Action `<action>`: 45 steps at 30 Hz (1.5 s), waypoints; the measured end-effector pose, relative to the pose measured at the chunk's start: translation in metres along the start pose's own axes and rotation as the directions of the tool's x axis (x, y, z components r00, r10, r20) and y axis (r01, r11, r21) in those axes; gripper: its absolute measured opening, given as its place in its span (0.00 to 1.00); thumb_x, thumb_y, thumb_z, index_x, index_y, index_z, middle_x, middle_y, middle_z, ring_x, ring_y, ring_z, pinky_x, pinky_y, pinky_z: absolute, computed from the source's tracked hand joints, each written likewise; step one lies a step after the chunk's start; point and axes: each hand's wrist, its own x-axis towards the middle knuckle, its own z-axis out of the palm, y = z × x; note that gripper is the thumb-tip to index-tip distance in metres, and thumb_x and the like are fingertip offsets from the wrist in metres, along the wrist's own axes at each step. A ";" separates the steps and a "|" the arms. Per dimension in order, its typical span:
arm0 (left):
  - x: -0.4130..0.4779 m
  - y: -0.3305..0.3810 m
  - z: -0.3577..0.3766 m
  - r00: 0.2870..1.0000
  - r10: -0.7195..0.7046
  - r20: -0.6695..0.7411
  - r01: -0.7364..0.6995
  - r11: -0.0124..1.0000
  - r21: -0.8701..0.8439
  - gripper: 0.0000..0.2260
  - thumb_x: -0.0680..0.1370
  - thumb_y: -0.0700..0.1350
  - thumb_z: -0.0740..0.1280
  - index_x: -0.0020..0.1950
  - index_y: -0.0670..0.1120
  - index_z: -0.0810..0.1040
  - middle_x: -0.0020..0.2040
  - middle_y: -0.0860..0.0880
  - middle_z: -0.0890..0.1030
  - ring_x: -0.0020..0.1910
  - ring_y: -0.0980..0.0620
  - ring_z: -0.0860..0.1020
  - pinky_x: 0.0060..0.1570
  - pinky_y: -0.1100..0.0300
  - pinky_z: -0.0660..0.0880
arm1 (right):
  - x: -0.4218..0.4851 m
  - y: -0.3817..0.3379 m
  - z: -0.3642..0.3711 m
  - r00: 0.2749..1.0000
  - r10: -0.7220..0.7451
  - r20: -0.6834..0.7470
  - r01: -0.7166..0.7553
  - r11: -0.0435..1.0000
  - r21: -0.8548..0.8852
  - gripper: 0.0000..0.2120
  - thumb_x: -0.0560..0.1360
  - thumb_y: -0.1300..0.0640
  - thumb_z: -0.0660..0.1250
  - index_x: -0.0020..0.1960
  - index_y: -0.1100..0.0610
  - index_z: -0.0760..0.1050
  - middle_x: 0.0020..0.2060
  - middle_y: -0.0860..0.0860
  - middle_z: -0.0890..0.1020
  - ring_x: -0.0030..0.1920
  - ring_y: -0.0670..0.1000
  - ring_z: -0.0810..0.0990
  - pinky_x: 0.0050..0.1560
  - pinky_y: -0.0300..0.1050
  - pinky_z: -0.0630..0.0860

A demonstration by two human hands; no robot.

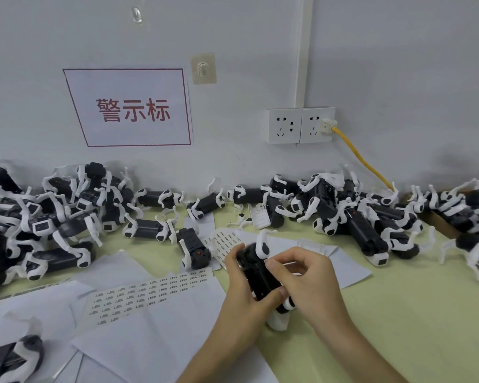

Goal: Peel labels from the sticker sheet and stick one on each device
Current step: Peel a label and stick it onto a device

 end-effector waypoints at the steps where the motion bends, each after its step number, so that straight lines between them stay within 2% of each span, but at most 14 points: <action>1: 0.000 0.000 0.000 1.000 0.001 -0.002 -0.001 1.000 0.000 0.36 0.73 0.42 0.74 0.72 0.58 0.57 0.60 0.53 0.82 0.59 0.56 0.82 0.59 0.60 0.78 | 0.000 0.001 0.001 1.000 0.000 -0.013 0.000 1.000 -0.001 0.07 0.73 0.59 0.76 0.37 0.52 0.83 0.34 0.44 0.86 0.37 0.43 0.84 0.34 0.33 0.75; 5: 0.000 -0.003 0.002 1.000 0.015 -0.008 -0.015 1.000 0.006 0.36 0.72 0.42 0.74 0.71 0.60 0.57 0.60 0.51 0.82 0.59 0.55 0.83 0.59 0.58 0.79 | -0.002 0.003 0.004 0.996 0.071 -0.050 -0.068 0.996 0.059 0.09 0.72 0.59 0.77 0.35 0.53 0.82 0.32 0.47 0.85 0.33 0.45 0.84 0.27 0.36 0.74; 10: 0.000 -0.004 -0.001 0.999 0.045 0.020 -0.046 0.998 0.039 0.36 0.74 0.43 0.76 0.71 0.63 0.57 0.62 0.56 0.80 0.62 0.55 0.81 0.60 0.56 0.79 | 0.003 0.002 -0.002 0.977 0.206 0.044 -0.211 0.964 0.161 0.08 0.71 0.59 0.78 0.35 0.52 0.83 0.32 0.51 0.86 0.32 0.49 0.83 0.37 0.44 0.76; 13: 0.000 -0.003 -0.003 0.998 0.038 0.051 -0.040 0.998 0.040 0.35 0.76 0.42 0.76 0.71 0.62 0.57 0.59 0.57 0.80 0.59 0.56 0.82 0.56 0.60 0.79 | 0.006 0.002 -0.005 0.970 0.240 0.037 -0.242 0.951 0.193 0.15 0.67 0.59 0.81 0.29 0.57 0.76 0.29 0.50 0.81 0.27 0.46 0.78 0.30 0.40 0.73; 15: 0.001 -0.001 -0.006 0.998 0.017 0.066 -0.018 1.000 0.019 0.35 0.76 0.40 0.75 0.72 0.60 0.58 0.59 0.55 0.80 0.58 0.56 0.82 0.54 0.63 0.78 | 0.008 0.004 -0.007 0.970 0.238 0.054 -0.244 0.945 0.217 0.20 0.67 0.59 0.81 0.29 0.56 0.70 0.31 0.53 0.80 0.30 0.48 0.78 0.31 0.40 0.74; 17: 0.002 0.001 -0.009 0.996 -0.017 0.089 0.017 1.000 -0.005 0.35 0.75 0.40 0.75 0.73 0.58 0.59 0.59 0.54 0.81 0.59 0.56 0.82 0.54 0.62 0.79 | 0.011 0.005 -0.009 0.970 0.210 0.120 -0.228 0.959 0.166 0.19 0.72 0.57 0.78 0.32 0.55 0.69 0.33 0.55 0.79 0.34 0.49 0.78 0.38 0.43 0.72; 22: 0.006 0.004 -0.017 0.985 -0.077 0.155 0.085 0.995 -0.043 0.34 0.73 0.44 0.75 0.74 0.59 0.63 0.61 0.48 0.83 0.61 0.52 0.82 0.62 0.56 0.78 | 0.020 0.006 -0.011 0.943 0.227 0.244 -0.284 0.930 0.233 0.12 0.82 0.56 0.65 0.41 0.59 0.71 0.34 0.53 0.82 0.33 0.49 0.80 0.35 0.40 0.75; 28: 0.008 0.003 -0.022 0.974 -0.125 0.187 0.153 0.978 -0.140 0.28 0.76 0.39 0.75 0.71 0.56 0.69 0.61 0.45 0.83 0.61 0.49 0.83 0.56 0.59 0.79 | 0.018 0.007 -0.010 0.939 0.043 0.342 -0.079 0.993 0.090 0.07 0.78 0.54 0.72 0.51 0.57 0.79 0.36 0.45 0.82 0.37 0.45 0.80 0.41 0.35 0.76; 32: 0.006 0.007 -0.024 0.962 -0.086 0.261 0.112 0.990 -0.089 0.31 0.76 0.40 0.74 0.72 0.61 0.67 0.63 0.50 0.82 0.64 0.50 0.81 0.61 0.56 0.78 | 0.014 0.008 -0.007 0.943 0.019 0.332 -0.047 0.996 0.075 0.10 0.79 0.57 0.71 0.54 0.63 0.74 0.43 0.57 0.80 0.45 0.54 0.79 0.52 0.55 0.78; 33: 0.006 0.008 -0.025 0.956 -0.081 0.282 0.111 0.990 -0.090 0.31 0.76 0.39 0.74 0.73 0.60 0.67 0.63 0.48 0.82 0.65 0.47 0.80 0.63 0.51 0.78 | 0.015 0.010 -0.007 0.932 0.025 0.362 -0.076 0.989 0.128 0.13 0.79 0.59 0.70 0.54 0.67 0.72 0.42 0.60 0.78 0.44 0.57 0.77 0.49 0.60 0.76; 36: 0.005 0.010 -0.032 0.935 -0.094 0.341 0.145 0.981 -0.127 0.33 0.76 0.35 0.72 0.76 0.57 0.65 0.66 0.40 0.78 0.66 0.40 0.79 0.68 0.43 0.74 | 0.018 0.014 -0.011 0.878 0.033 0.477 -0.155 0.964 0.217 0.16 0.78 0.61 0.69 0.56 0.72 0.69 0.39 0.58 0.72 0.36 0.57 0.71 0.36 0.48 0.70; 38: 0.005 0.011 -0.035 0.920 -0.095 0.379 0.161 0.976 -0.146 0.34 0.76 0.33 0.70 0.77 0.54 0.64 0.67 0.36 0.76 0.65 0.36 0.78 0.68 0.44 0.74 | 0.019 0.017 -0.012 0.854 0.022 0.520 -0.171 0.956 0.239 0.08 0.79 0.64 0.67 0.56 0.66 0.74 0.35 0.54 0.74 0.29 0.50 0.71 0.29 0.39 0.68; 40: 0.006 0.011 -0.035 0.913 -0.092 0.396 0.169 0.972 -0.163 0.34 0.75 0.32 0.69 0.77 0.53 0.64 0.66 0.34 0.76 0.64 0.33 0.77 0.66 0.44 0.74 | 0.020 0.019 -0.011 0.842 0.014 0.539 -0.194 0.941 0.278 0.05 0.79 0.66 0.66 0.54 0.60 0.76 0.32 0.47 0.74 0.26 0.46 0.69 0.28 0.37 0.66; 45: 0.004 0.011 -0.030 0.927 -0.138 0.349 0.232 0.941 -0.245 0.27 0.73 0.37 0.69 0.71 0.52 0.72 0.59 0.41 0.81 0.56 0.44 0.81 0.60 0.50 0.75 | 0.020 0.022 -0.008 0.833 0.016 0.553 -0.200 0.940 0.275 0.12 0.74 0.55 0.68 0.50 0.62 0.71 0.34 0.53 0.73 0.30 0.48 0.70 0.29 0.39 0.66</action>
